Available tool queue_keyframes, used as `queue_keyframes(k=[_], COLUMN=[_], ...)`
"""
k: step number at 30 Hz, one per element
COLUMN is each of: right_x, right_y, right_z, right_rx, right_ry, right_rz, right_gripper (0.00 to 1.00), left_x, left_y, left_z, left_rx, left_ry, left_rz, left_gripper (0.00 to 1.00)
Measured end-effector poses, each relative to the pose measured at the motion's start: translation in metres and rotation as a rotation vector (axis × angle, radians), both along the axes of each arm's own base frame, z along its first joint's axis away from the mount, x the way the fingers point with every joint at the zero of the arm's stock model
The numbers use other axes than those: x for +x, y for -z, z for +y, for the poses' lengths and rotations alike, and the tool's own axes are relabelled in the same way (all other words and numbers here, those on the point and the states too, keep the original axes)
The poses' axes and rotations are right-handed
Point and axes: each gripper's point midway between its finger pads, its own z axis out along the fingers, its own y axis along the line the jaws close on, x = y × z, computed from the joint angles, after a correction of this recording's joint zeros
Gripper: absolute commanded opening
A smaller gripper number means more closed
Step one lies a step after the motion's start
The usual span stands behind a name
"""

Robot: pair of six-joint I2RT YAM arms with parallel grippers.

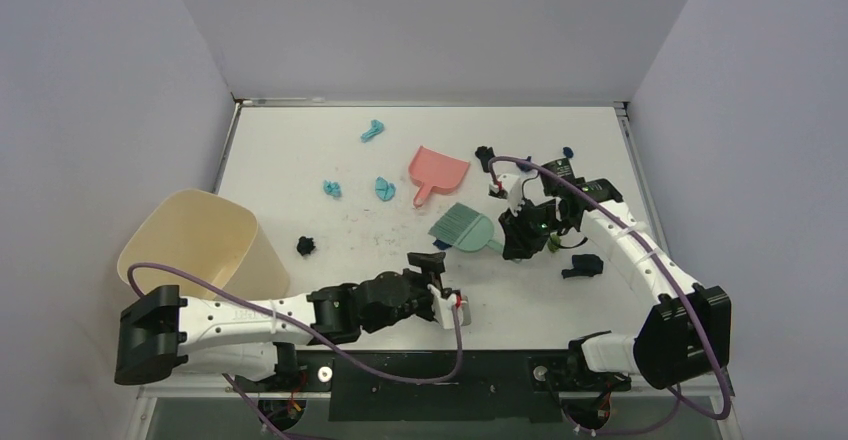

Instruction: Sweep away the paper scraps from the table

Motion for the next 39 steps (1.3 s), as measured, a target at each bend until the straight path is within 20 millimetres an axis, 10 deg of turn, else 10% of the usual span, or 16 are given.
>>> queue_keyframes(k=[17,29,32,36,39], right_x=[-0.048,-0.061,-0.058,-0.059,-0.06], right_y=[-0.011,-0.016,-0.019,-0.022,-0.032], right_z=[0.046,0.051,0.053,0.055,0.056], right_rx=[0.156,0.185,0.191,0.207,0.228], right_ry=[-0.208,-0.276,-0.28,-0.281,-0.286], right_rz=[0.155,0.174,0.157,0.163,0.167], right_gripper=[0.05,0.05,0.22,0.69,0.82], left_x=[-0.01,0.018,0.018,0.018,0.018], left_y=[0.026,0.026,0.032,0.032,0.023], left_z=[-0.012,0.0,0.002,0.003,0.003], left_rx=[0.131,0.185,0.219,0.194,0.124], left_ry=[0.033,-0.1,-0.09,-0.097,-0.102], left_rz=[-0.289,-0.356,-0.352,-0.312,-0.237], left_gripper=[0.5,0.08,0.01,0.0,0.0])
